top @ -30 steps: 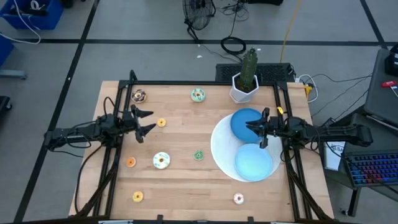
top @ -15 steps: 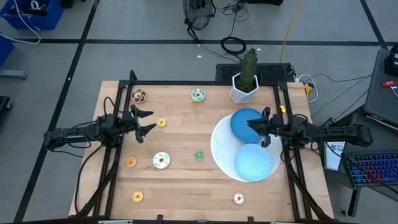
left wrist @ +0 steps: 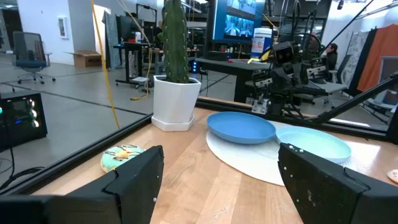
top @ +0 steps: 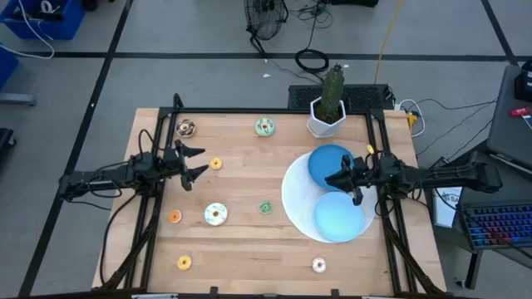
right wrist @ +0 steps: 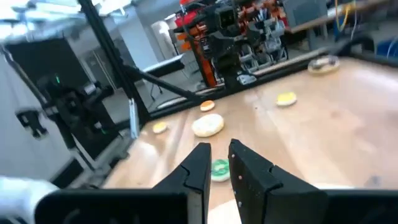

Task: Pick & Place donuts
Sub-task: Put the small white donut on the light blue plate

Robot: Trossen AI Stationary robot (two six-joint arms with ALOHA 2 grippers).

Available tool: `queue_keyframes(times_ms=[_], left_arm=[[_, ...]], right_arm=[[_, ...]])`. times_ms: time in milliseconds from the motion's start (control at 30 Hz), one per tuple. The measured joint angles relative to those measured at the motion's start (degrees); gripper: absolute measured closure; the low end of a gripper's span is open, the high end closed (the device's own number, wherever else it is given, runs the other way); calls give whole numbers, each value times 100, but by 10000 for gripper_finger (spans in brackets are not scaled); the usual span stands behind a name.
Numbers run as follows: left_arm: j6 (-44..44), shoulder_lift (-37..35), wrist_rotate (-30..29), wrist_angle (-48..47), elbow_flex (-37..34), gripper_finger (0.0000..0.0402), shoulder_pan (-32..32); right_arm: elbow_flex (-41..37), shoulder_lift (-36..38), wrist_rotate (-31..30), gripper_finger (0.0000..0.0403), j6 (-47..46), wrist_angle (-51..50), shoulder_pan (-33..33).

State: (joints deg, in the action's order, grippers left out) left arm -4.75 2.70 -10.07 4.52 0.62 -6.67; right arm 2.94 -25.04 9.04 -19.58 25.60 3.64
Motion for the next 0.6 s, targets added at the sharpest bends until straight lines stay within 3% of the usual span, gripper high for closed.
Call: queue_keyframes(times_ms=[133, 333, 467, 600], left_arm=[[0, 1, -1, -1, 0, 92, 1], [1, 0, 0, 1, 0, 92, 0], [0, 2, 0, 0, 0, 91, 0], [0, 2, 0, 1, 0, 91, 0]], right_arm=[[0, -13, -435, 358, 670, 253, 0], [-2, -43, -833, 358, -662, 303, 2], [-2, -160, -655, 358, -999, 415, -5], [119, -380, -12, 358, -739, 944, -147]])
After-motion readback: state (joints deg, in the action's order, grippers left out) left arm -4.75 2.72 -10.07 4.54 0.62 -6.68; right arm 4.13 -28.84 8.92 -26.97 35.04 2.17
